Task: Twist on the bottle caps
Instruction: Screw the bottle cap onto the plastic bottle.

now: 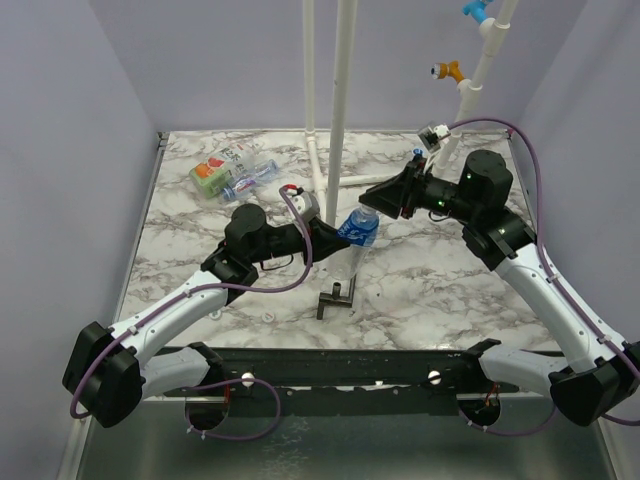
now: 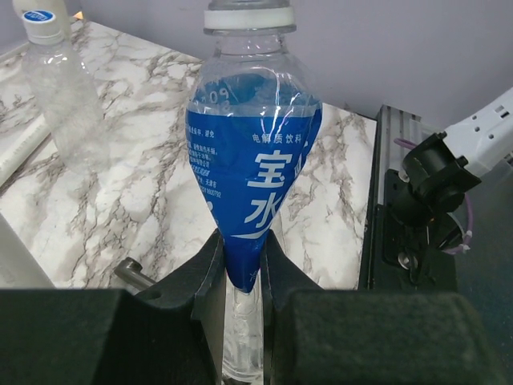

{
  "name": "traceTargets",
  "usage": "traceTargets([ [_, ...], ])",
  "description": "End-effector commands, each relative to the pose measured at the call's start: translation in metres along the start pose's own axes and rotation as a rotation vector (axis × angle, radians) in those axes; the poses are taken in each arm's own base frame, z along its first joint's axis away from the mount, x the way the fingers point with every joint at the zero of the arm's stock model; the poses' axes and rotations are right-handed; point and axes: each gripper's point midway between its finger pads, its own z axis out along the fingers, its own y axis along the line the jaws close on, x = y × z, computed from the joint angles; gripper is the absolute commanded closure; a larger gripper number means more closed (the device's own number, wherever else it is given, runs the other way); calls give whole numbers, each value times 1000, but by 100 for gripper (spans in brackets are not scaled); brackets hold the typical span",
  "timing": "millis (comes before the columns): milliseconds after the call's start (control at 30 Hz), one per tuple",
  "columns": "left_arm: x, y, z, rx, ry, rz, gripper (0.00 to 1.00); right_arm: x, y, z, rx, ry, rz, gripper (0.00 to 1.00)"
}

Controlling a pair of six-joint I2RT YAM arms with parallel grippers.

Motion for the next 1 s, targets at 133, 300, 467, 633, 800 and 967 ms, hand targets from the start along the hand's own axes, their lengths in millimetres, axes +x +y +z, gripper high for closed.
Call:
traceTargets([
  [133, -57, 31, 4, -291, -150, 73, 100, 27, -45, -5, 263, 62, 151, 77],
  [300, -69, 26, 19, -397, -144, 175, 100, 38, -58, -12, 371, 85, 237, 79],
  [467, -71, 37, 33, -551, -133, 221, 100, 41, -70, -21, 489, 83, 322, 81],
  [633, -72, 46, 50, -676, -125, 270, 100, 44, -81, -26, 586, 95, 369, 83],
  [800, -72, 54, 57, -798, -134, 263, 100, 46, -91, -31, 691, 99, 380, 87],
  [967, -65, 56, 64, -824, -121, 253, 100, 48, -99, -34, 770, 77, 383, 88],
])
